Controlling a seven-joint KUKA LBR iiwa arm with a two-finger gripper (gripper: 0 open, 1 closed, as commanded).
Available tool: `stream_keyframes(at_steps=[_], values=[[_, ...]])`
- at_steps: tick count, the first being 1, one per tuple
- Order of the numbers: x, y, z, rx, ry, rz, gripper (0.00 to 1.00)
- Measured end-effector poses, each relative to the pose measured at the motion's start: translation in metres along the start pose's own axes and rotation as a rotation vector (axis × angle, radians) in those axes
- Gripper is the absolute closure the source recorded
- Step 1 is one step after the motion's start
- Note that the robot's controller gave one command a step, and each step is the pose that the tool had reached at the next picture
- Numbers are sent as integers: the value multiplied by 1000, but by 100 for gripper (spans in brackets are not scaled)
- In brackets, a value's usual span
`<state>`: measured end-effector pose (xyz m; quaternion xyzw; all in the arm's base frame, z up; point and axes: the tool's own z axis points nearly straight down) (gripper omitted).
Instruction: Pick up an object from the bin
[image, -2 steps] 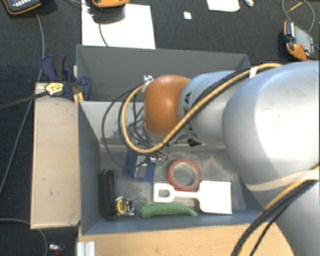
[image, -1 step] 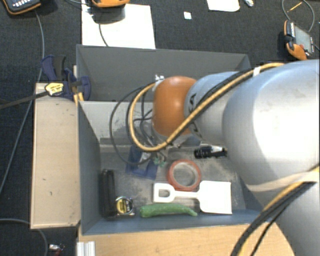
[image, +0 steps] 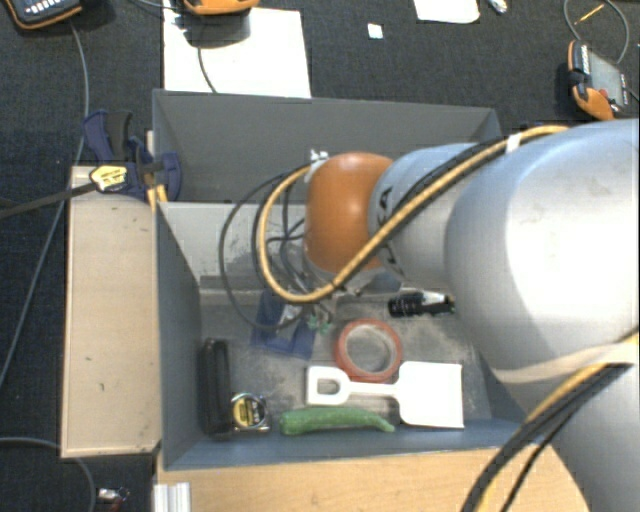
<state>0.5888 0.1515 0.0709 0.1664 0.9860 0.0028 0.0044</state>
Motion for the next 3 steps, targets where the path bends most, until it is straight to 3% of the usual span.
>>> stream_keyframes(at_steps=[2,3], values=[[2,-2,-24,4,7,-1,100],[1,-1,-64,2,4,-3,100]])
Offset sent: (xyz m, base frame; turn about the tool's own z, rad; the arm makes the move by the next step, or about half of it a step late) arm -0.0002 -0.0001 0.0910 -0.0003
